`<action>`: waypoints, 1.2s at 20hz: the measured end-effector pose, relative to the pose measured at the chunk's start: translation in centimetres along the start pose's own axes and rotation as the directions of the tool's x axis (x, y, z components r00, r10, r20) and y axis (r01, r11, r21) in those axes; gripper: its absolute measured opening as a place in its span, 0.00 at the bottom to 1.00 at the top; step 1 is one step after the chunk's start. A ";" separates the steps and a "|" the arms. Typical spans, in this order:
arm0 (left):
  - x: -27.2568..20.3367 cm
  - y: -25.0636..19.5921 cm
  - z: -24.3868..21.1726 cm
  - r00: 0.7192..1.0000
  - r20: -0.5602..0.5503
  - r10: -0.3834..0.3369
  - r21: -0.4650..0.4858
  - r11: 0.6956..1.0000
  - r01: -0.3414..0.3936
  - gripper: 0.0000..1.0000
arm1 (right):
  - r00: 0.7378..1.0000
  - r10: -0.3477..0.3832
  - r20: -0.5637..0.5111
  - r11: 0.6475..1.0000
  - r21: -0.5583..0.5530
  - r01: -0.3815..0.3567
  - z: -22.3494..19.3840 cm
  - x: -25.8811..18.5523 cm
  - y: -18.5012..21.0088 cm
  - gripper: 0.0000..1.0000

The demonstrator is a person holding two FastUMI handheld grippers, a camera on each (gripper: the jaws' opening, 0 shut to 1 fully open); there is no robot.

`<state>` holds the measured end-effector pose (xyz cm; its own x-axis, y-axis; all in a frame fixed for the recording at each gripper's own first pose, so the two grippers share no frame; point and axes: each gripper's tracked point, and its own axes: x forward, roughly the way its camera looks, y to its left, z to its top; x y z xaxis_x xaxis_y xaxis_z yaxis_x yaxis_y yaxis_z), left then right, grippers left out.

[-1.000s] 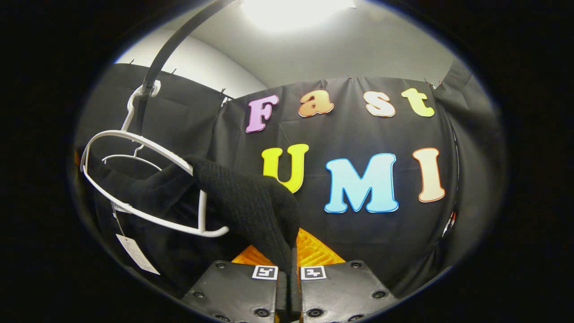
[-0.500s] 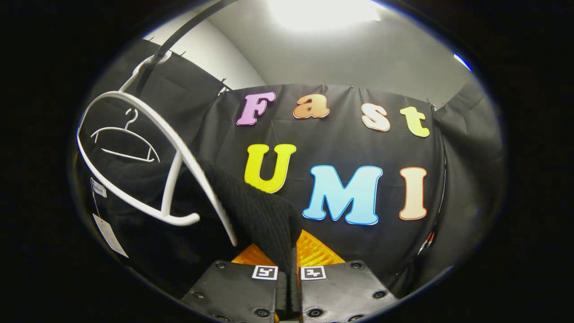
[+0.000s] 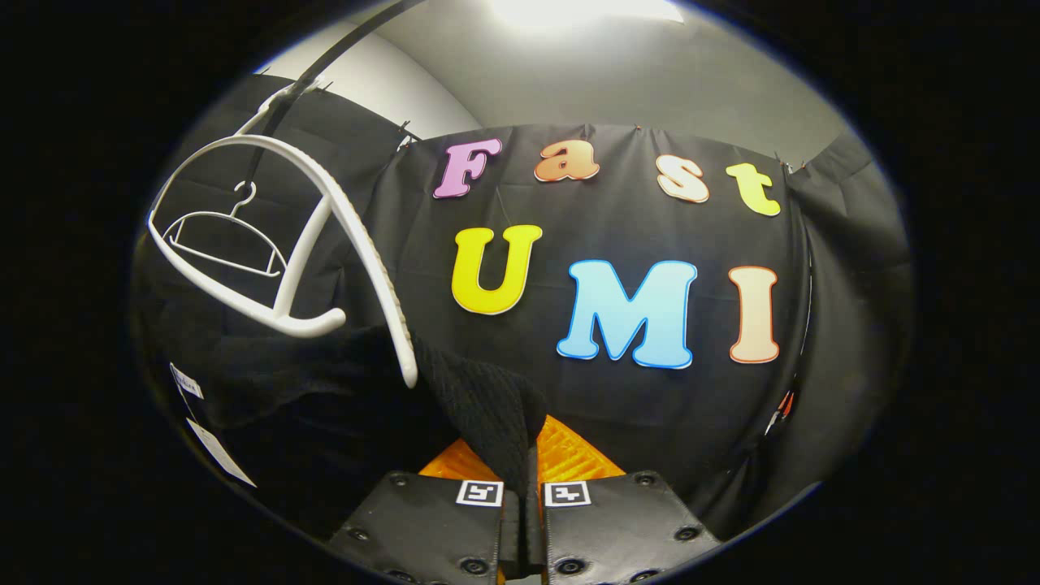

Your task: Grasp the clothes on the hanger with both hands and then place them into the laundry hamper below.

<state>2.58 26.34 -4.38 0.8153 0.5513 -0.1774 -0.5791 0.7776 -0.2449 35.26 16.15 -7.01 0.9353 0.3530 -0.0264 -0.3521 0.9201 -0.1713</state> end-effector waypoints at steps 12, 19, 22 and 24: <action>-2.1 2.6 -5.0 0.971 -0.180 -0.155 0.209 0.959 0.192 0.02 | 0.979 -0.108 -0.170 0.994 0.007 0.111 -4.1 -12.8 2.8 0.05; -0.3 -0.5 -9.9 0.890 -0.292 -0.350 0.228 0.878 0.420 0.03 | 0.958 -0.175 -0.228 0.983 0.012 0.182 -4.8 -19.1 6.4 0.05; 0.1 -2.6 -12.4 0.836 -0.331 -0.438 0.219 0.826 0.520 0.02 | 0.947 -0.182 -0.264 0.979 0.042 0.200 -6.0 -20.8 7.7 0.05; 0.5 -4.3 -14.5 0.801 -0.365 -0.475 0.207 0.797 0.567 0.02 | 0.935 -0.186 -0.302 0.974 0.071 0.216 -7.1 -21.5 8.3 0.05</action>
<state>5.38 18.88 -17.25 0.9266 -0.0381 -0.3741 0.0011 0.9951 -0.0986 12.48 15.03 -14.86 0.9508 0.1079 -0.2904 -0.1430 0.9844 -0.1025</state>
